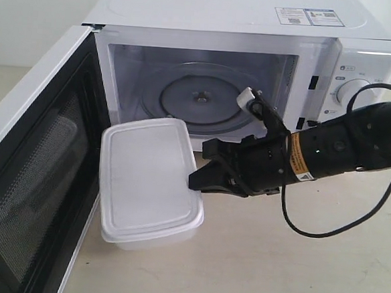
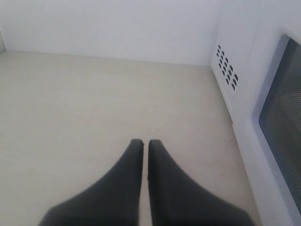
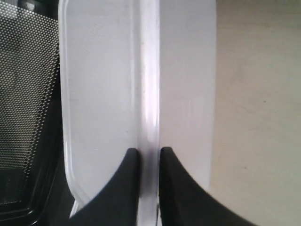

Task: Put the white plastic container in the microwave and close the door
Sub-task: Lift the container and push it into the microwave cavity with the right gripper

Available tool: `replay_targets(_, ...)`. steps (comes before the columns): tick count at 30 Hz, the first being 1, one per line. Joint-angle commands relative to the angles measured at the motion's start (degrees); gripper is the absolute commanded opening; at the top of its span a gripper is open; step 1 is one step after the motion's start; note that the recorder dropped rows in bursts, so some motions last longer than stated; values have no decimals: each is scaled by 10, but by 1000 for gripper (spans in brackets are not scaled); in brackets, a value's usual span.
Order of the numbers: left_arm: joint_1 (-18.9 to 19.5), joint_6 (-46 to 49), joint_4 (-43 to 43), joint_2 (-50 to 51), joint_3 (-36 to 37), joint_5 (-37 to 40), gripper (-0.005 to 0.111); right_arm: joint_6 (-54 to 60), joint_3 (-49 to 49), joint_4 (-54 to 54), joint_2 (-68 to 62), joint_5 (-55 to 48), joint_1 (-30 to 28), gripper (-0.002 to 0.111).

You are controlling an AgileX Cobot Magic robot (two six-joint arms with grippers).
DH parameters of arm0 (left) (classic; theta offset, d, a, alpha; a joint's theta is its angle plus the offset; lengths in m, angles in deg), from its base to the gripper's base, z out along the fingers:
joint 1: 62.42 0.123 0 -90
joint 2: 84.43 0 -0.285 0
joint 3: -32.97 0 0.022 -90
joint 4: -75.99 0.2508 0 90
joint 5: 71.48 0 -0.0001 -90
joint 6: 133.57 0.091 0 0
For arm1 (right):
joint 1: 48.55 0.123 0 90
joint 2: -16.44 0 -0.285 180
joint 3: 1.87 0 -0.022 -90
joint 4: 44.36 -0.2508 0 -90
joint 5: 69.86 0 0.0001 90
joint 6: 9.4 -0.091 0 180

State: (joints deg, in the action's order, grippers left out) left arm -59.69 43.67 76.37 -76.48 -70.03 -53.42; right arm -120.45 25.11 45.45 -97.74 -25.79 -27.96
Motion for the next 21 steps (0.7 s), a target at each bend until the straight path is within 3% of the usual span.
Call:
replay_targets(1,0,3,-4,-2,2,-5,4,8,36,-14,43,-65,-1,0)
replay_targets(7,0,3,-4,-2,2,-5,4,82,73,-137,88,-71,-1,0)
replay_targets(21,0,3,-4,-2,2,-5,4,116,73,-381,92,-59,-1,0)
